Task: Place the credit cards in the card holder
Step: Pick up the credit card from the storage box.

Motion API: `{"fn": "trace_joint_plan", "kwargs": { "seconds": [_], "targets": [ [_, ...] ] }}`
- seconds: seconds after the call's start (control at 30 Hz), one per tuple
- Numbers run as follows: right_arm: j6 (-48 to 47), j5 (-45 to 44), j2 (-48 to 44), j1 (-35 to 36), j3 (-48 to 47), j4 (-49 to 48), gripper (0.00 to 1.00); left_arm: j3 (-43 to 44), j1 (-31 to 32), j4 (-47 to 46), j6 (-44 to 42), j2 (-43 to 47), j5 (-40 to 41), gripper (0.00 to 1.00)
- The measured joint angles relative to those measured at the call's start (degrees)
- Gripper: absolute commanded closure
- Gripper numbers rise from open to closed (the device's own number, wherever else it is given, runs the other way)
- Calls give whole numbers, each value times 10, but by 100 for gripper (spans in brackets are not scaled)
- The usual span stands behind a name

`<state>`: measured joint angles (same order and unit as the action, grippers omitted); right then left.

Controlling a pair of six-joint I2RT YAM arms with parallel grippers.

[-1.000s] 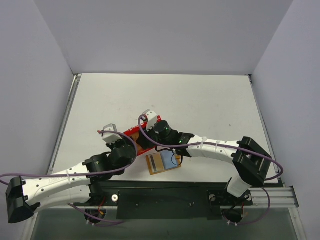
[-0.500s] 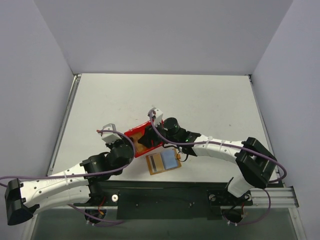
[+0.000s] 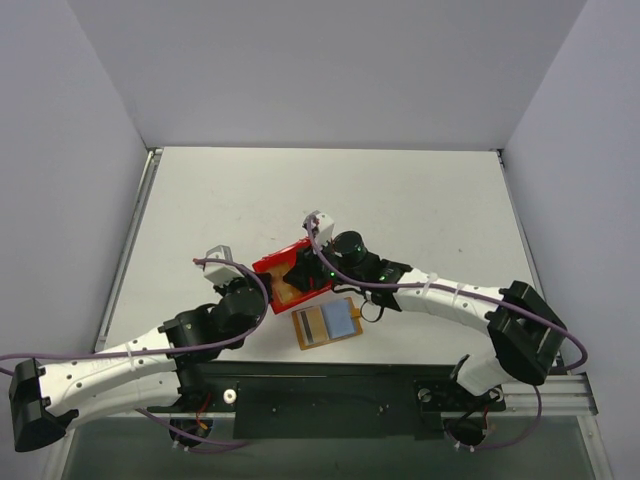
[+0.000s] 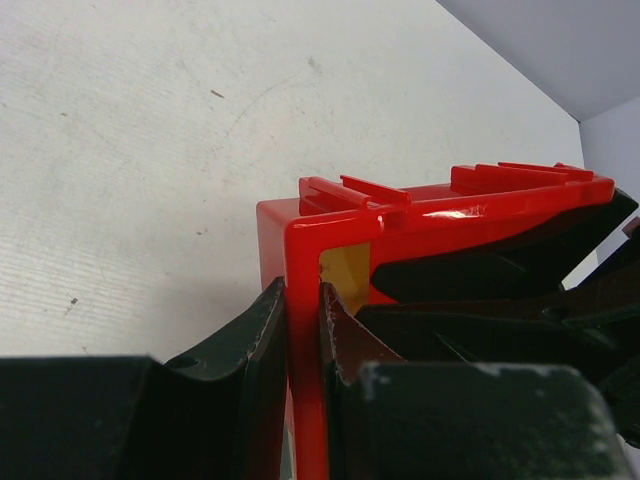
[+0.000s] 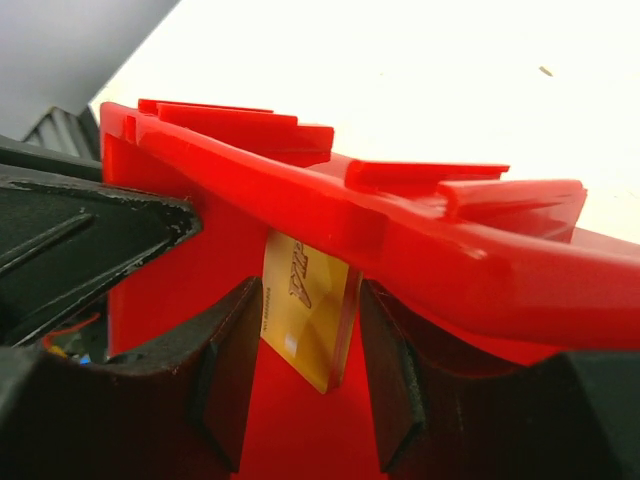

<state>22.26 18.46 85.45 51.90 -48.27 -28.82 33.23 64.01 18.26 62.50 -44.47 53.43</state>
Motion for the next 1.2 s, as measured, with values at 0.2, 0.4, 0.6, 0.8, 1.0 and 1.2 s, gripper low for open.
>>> {"fn": "trace_joint_plan", "kwargs": {
  "seconds": [0.2,0.4,0.6,0.8,1.0,1.2],
  "targets": [
    [-26,-74,-3,22,-30,75,61,0,0,-9,-1,-8,-7,100],
    [-31,-105,16,30,-68,124,61,0,-3,-21,-5,-18,-6,100],
    [-29,-85,42,31,-82,122,61,-1,-11,-20,-26,-21,1,100],
    [-23,-48,52,28,-80,98,62,-7,-16,-21,-33,-20,4,100],
    [-15,-9,55,16,-64,63,63,-16,-20,-30,-37,-15,3,100],
    [-10,20,66,9,-56,34,64,-31,-27,-36,-43,-2,-2,100]
  ]
}}
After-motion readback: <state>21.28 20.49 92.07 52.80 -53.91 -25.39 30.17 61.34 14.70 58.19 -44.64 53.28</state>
